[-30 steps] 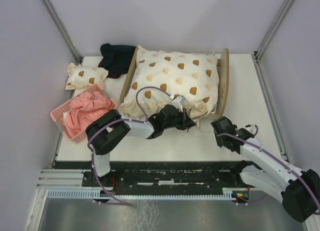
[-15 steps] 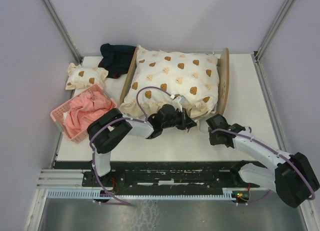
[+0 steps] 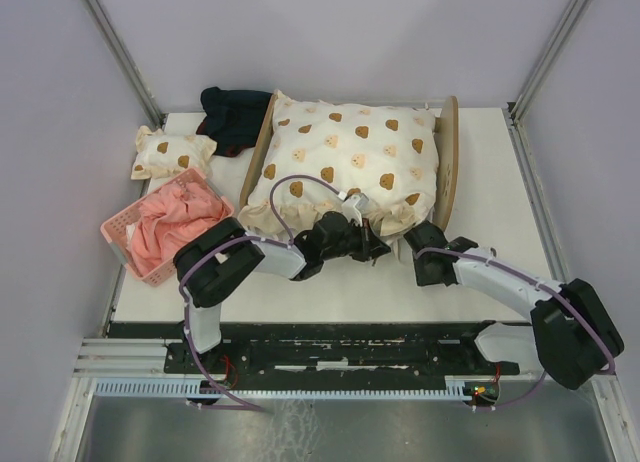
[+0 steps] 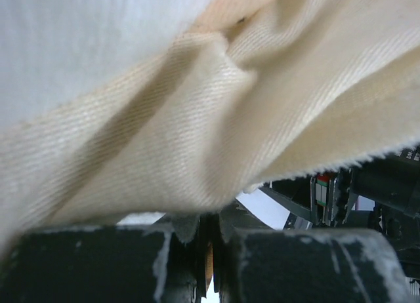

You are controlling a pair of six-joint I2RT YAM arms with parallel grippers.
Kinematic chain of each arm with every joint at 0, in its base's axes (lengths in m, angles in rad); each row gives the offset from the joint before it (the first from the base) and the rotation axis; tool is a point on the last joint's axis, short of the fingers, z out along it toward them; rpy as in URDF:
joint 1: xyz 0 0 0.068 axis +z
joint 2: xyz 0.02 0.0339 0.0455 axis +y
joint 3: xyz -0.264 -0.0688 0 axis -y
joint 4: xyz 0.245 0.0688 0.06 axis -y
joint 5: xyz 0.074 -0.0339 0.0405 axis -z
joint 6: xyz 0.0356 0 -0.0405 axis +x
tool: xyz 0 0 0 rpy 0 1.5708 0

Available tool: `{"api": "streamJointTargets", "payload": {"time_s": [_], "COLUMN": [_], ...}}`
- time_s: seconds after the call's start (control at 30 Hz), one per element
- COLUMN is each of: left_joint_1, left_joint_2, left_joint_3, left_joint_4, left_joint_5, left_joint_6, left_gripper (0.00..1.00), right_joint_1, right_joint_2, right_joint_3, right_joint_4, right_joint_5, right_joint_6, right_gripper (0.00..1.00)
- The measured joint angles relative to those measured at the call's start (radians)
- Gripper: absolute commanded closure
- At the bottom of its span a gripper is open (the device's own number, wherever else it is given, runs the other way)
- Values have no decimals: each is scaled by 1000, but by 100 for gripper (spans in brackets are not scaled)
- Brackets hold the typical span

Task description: Set up the pet bed

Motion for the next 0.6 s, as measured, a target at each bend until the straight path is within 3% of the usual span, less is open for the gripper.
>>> {"api": "streamJointTargets", "payload": {"time_s": [0.27,0.6], "left_joint_1": [-3,-13], "left_joint_2": [0,-14], "left_joint_3": [-16,-26], "left_joint_4": [3,3], "left_joint_5": [-13,-47], "left_joint_6": [0,0], "left_gripper": [97,97], "right_joint_1": [0,0], "right_joint_2": [103,167], "right_joint_3": [55,105], "right_joint_4": [-10,-40], "right_joint_5": [12,-19], "right_joint_6": [0,4], "right_gripper": [52,61]}}
